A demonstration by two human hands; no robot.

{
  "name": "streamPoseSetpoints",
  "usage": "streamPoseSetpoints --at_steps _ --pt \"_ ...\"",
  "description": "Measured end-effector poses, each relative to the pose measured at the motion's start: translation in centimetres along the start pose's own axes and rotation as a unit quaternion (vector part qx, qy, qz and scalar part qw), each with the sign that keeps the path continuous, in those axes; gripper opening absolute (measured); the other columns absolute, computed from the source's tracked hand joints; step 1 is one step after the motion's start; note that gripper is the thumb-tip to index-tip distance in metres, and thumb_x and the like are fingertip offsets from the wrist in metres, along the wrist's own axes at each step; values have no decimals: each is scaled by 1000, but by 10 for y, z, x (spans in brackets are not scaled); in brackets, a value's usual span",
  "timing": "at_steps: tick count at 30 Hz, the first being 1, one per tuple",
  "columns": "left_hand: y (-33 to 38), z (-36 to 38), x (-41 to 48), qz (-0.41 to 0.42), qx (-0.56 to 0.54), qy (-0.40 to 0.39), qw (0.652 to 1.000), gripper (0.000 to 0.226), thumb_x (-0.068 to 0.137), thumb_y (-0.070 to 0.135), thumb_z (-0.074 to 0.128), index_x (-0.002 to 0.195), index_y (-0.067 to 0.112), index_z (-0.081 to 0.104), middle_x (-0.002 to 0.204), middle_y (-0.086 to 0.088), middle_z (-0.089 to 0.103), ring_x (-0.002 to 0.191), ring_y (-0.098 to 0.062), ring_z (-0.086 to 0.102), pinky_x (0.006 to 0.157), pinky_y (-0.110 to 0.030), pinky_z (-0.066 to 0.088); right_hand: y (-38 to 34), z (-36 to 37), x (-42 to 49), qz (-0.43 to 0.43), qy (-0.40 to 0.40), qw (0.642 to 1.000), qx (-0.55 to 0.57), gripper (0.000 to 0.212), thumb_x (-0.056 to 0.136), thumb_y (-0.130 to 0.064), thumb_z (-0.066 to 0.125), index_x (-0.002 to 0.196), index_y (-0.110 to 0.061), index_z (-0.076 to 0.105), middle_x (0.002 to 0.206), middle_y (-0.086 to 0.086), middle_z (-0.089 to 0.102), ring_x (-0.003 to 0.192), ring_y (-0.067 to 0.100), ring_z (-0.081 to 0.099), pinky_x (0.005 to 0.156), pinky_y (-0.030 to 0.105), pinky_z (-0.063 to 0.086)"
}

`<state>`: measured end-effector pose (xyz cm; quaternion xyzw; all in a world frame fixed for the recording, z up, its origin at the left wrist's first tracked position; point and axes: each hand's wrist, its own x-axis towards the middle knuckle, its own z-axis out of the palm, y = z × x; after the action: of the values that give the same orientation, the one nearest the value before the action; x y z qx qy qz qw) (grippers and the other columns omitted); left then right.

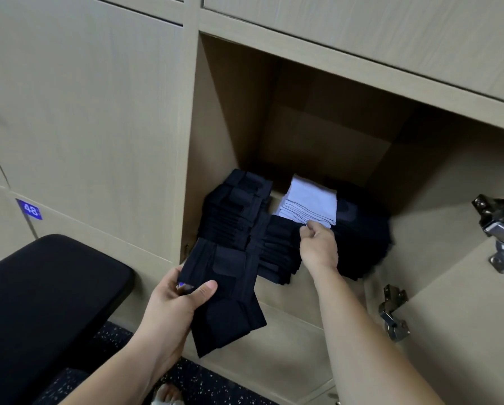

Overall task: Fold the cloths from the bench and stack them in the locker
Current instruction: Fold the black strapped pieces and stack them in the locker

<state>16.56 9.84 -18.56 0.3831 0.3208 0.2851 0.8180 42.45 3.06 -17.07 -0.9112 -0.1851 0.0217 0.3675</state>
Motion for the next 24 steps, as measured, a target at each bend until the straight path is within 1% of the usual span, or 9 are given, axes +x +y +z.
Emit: streamPoseSetpoints --at_steps 2,3,6,9,11,13,15,17,24 --pt "4 3 -5 4 3 -7 1000 34 86 -4 66 117 10 62 104 -16 73 95 -33 71 80 -42 56 -6 -8 -11 -6 9 1000 21 26 98 -28 46 119 -23 60 122 3 48 100 24 56 74 29 36" --pt "7 4 -8 7 6 -9 1000 34 86 -3 65 117 10 62 105 -16 73 95 -33 71 80 -42 56 -10 -11 -18 -12 20 999 35 30 98 -28 49 126 -22 58 122 1 48 103 22 55 76 29 36" --pt "14 8 -18 18 8 -4 1000 33 86 -3 66 116 10 62 106 -16 72 94 -33 71 77 -40 57 -28 -22 -48 -38 26 991 122 24 92 -28 58 114 -24 65 110 -6 61 95 13 58 79 30 44" --pt "21 14 -33 30 4 4 1000 30 87 -4 65 114 8 62 105 -16 72 93 -31 72 72 -37 58 -43 -36 -88 -33 -70 977 201 15 87 -37 65 90 -22 70 92 -8 69 89 10 63 85 32 52" --pt "26 18 -43 38 2 6 999 29 88 -5 64 114 8 62 105 -15 72 94 -30 72 74 -37 58 -48 -41 -116 -6 -172 961 217 42 84 -48 67 87 -7 69 84 1 70 79 12 62 81 32 51" --pt "28 21 -52 41 4 4 999 29 88 -5 64 113 8 62 104 -15 73 94 -30 72 78 -40 57 -50 -40 -141 17 -219 941 256 71 72 -59 69 89 9 57 80 22 62 71 23 57 75 42 53" --pt "28 26 -60 42 11 3 999 29 87 -5 65 113 7 61 105 -17 73 94 -31 71 82 -42 57 -47 -31 -156 14 -192 931 310 61 74 -50 70 87 8 57 85 23 67 77 38 63 75 49 53" --pt "27 30 -68 37 14 -2 999 30 87 -4 66 114 7 60 105 -18 72 95 -32 71 84 -43 56 -46 -27 -167 14 -134 928 347 34 83 -31 69 87 2 64 85 13 72 78 29 66 78 44 55" --pt "26 40 -83 -20 60 -45 997 32 85 -13 62 112 4 56 107 -21 71 93 -35 70 68 -39 59 -43 -34 -169 28 -65 916 395 51 73 -36 66 85 11 50 72 6 52 67 16 47 64 33 42"
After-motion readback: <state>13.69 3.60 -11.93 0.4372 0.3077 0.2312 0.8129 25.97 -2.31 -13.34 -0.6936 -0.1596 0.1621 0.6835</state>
